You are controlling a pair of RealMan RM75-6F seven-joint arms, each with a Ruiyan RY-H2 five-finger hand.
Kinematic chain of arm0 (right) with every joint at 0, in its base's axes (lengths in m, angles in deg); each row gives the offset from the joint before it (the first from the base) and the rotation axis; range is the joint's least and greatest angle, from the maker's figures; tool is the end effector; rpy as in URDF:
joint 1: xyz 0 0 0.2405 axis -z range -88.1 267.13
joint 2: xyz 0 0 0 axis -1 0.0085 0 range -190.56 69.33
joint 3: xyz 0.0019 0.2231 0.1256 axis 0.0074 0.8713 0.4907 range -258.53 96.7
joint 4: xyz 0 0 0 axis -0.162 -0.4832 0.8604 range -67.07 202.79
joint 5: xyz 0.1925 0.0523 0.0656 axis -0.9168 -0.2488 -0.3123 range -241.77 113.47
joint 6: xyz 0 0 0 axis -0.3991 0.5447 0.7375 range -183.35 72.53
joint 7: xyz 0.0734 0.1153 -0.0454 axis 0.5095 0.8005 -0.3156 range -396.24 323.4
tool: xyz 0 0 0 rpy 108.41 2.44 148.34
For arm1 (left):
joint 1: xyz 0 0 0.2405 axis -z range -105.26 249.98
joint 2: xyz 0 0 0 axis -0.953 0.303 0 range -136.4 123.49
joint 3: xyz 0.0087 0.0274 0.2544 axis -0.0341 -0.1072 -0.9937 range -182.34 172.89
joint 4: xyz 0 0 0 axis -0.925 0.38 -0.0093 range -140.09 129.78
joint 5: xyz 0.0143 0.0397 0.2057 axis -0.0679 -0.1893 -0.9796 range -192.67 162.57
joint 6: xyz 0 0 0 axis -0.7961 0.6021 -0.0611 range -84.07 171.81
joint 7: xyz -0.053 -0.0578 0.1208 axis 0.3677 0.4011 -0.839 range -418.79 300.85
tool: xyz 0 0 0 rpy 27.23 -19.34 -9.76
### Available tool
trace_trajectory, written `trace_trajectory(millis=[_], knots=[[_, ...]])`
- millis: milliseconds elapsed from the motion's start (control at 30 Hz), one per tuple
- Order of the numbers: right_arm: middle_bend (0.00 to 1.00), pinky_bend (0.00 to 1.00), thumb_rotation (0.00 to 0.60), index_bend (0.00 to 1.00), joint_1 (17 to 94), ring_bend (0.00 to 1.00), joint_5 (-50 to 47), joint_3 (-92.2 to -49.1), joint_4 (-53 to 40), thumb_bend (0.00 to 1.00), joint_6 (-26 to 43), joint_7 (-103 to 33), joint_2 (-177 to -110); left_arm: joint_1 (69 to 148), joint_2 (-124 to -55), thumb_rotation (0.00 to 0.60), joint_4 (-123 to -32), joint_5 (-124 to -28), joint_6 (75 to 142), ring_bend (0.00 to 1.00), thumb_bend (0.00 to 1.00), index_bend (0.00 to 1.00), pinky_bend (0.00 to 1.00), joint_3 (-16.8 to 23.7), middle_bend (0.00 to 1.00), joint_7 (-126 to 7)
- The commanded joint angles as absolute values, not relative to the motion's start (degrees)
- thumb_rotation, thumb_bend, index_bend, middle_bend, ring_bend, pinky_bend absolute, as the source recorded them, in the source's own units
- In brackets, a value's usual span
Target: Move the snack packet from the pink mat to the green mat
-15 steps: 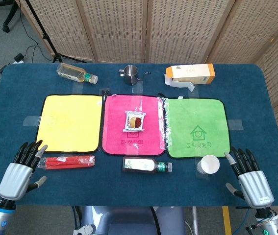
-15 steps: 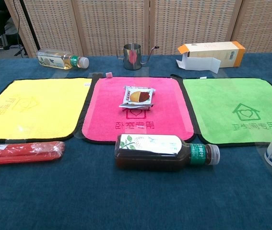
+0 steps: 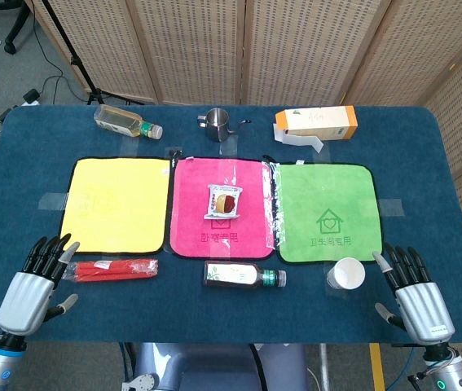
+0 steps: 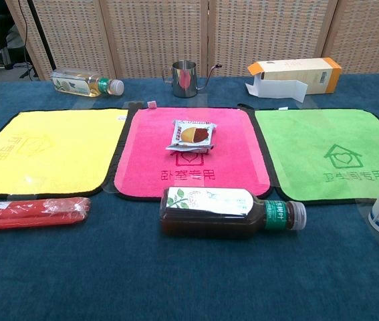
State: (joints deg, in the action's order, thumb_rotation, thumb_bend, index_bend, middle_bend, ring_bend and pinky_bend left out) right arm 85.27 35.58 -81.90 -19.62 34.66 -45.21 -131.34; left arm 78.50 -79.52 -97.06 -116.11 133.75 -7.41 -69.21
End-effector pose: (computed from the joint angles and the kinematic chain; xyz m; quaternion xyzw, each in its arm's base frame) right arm -0.2868 -0.1600 0.1189 0.6735 -0.2918 0.4032 0.5465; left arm -0.2590 0.1600 0.0986 -0.6725 -0.3093 -0.4389 0.5094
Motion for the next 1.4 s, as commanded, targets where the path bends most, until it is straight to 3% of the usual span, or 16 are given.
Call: trace_trajectory(millis=[33, 367, 467, 633, 800, 900, 1067, 1167, 1300, 1400], knots=[[0.0, 0.0, 0.6, 0.0, 85.3, 0.0, 35.5, -82.0, -19.5, 0.18, 34.4, -45.6, -131.5, 78.2, -79.2, 0.6, -97.3, -117.1, 134.6, 0.0, 0.15, 0.0, 0.0, -7.8, 0.0, -68.9], [0.0, 0.0, 0.6, 0.0, 85.4, 0.0, 35.3, -81.8, -19.3, 0.18, 34.8, -45.7, -131.6, 78.1, -79.4, 0.6, -97.5, -117.4, 134.5, 0.0, 0.19, 0.0, 0.0, -7.9, 0.0, -69.6], [0.0, 0.0, 0.6, 0.0, 85.3, 0.0, 35.5, -81.8, -19.3, 0.18, 34.6, -45.9, -131.7, 78.1, -79.4, 0.6, -97.4, -117.4, 134.5, 0.0, 0.29, 0.0, 0.0, -7.9, 0.0, -69.6], [0.0, 0.0, 0.6, 0.0, 85.2, 0.0, 35.8, -82.0, -19.2, 0.19, 34.5, -46.4, -131.9, 78.1, -79.4, 0.6, -97.4, -117.4, 134.3, 0.0, 0.57, 0.0, 0.0, -8.0, 0.0, -69.5], [0.0, 0.0, 0.6, 0.0, 85.2, 0.0, 35.9, -82.1, -19.2, 0.19, 34.6, -46.4, -131.9, 78.1, -79.4, 0.6, -97.5, -117.9, 134.5, 0.0, 0.56, 0.0, 0.0, -8.2, 0.0, -69.4], [0.0, 0.0, 0.6, 0.0, 85.2, 0.0, 35.9, -82.1, -19.1, 0.18, 34.5, -46.4, -131.9, 78.1, -79.4, 0.6, -97.4, -118.0, 134.7, 0.0, 0.48, 0.0, 0.0, -8.1, 0.0, -69.3], [0.0, 0.0, 0.6, 0.0, 85.1, 0.0, 35.8, -82.1, -19.2, 0.19, 34.3, -46.6, -132.0, 78.1, -79.4, 0.6, -97.3, -117.9, 134.5, 0.0, 0.59, 0.0, 0.0, -8.1, 0.0, -69.6], [0.0, 0.0, 0.6, 0.0, 85.1, 0.0, 35.6, -82.0, -19.3, 0.19, 34.3, -46.6, -132.1, 78.1, -79.3, 0.6, -97.4, -118.0, 134.7, 0.0, 0.49, 0.0, 0.0, -8.1, 0.0, -69.2], [0.0, 0.0, 0.6, 0.0, 84.9, 0.0, 35.0, -81.8, -19.1, 0.19, 33.6, -46.9, -132.2, 78.1, -79.2, 0.6, -97.2, -117.9, 134.8, 0.0, 0.22, 0.0, 0.0, -8.0, 0.0, -68.9], [0.0, 0.0, 0.6, 0.0, 84.7, 0.0, 34.7, -81.7, -19.1, 0.18, 33.1, -47.3, -132.4, 78.2, -79.2, 0.6, -97.1, -117.7, 134.4, 0.0, 0.1, 0.0, 0.0, -7.9, 0.0, -68.8]])
